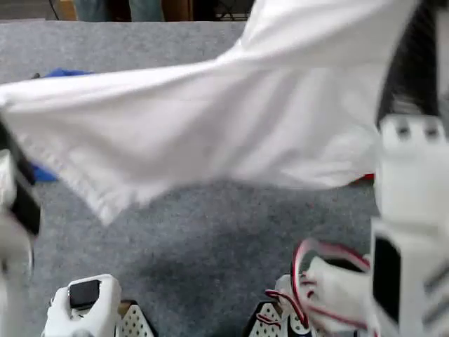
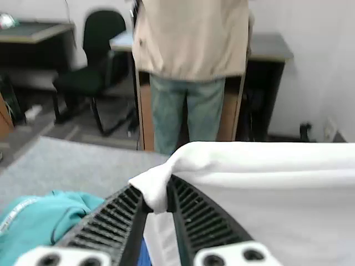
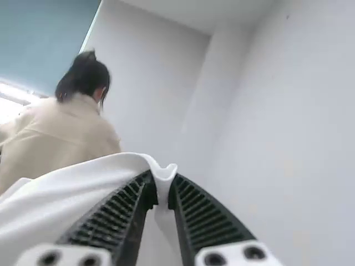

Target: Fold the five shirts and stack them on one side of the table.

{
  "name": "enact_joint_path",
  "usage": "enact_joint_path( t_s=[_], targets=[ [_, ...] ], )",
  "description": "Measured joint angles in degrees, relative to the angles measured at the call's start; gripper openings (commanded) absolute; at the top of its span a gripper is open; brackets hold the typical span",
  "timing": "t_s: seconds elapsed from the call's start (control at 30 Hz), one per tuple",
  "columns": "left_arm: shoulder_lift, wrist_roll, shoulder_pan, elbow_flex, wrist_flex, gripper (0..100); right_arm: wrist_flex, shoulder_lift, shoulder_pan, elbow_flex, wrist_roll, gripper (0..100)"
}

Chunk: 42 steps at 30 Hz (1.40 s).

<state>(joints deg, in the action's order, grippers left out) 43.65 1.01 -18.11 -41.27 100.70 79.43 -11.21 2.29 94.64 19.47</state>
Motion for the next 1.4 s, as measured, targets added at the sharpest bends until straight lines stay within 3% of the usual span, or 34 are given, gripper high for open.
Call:
enact_joint_path(
  t_s=[0.13, 0.3, 0.43, 0.57, 0.7, 0.8, 0.87, 1.03, 1.23, 1.4],
  targets=[
    [7.8, 0.0, -0.4, 5.4, 0.1, 3, -3.9, -4.3, 0.0, -5.3, 4.0, 1.4],
    [13.6, 0.1, -0.4, 22.6, -0.3, 3, -5.5, -5.5, 0.0, -19.3, 6.6, 1.4],
    [13.6, 0.1, -0.4, 40.4, -9.1, 3, -7.8, -4.5, 0.0, -36.2, 6.7, 1.4],
    [13.1, 0.1, -0.4, 62.1, -30.2, 3, -17.5, -0.5, 0.1, -55.4, 6.7, 1.4],
    [5.7, 0.1, -0.3, 81.8, -62.3, 3, -36.7, 7.6, 0.1, -73.0, 6.7, 1.4],
    [-3.5, 0.1, -0.3, 85.7, -85.0, 3, -49.8, 15.9, 0.2, -77.5, 6.6, 1.4],
    [-10.0, 0.1, -0.3, 84.2, -93.2, 3, -52.4, 20.2, 0.3, -77.2, 6.5, 1.4],
    [-21.6, 0.1, -0.2, 75.4, -89.0, 3, -48.4, 26.1, 1.6, -70.7, 6.2, 1.4],
    [-21.6, 0.1, 1.2, 71.9, -74.2, 3, -35.5, 26.2, 1.5, -65.8, 3.4, 1.4],
    [-17.8, 0.1, 1.2, 74.4, -61.5, 3, -19.1, 26.2, 1.8, -65.8, 3.4, 1.4]
  ],
)
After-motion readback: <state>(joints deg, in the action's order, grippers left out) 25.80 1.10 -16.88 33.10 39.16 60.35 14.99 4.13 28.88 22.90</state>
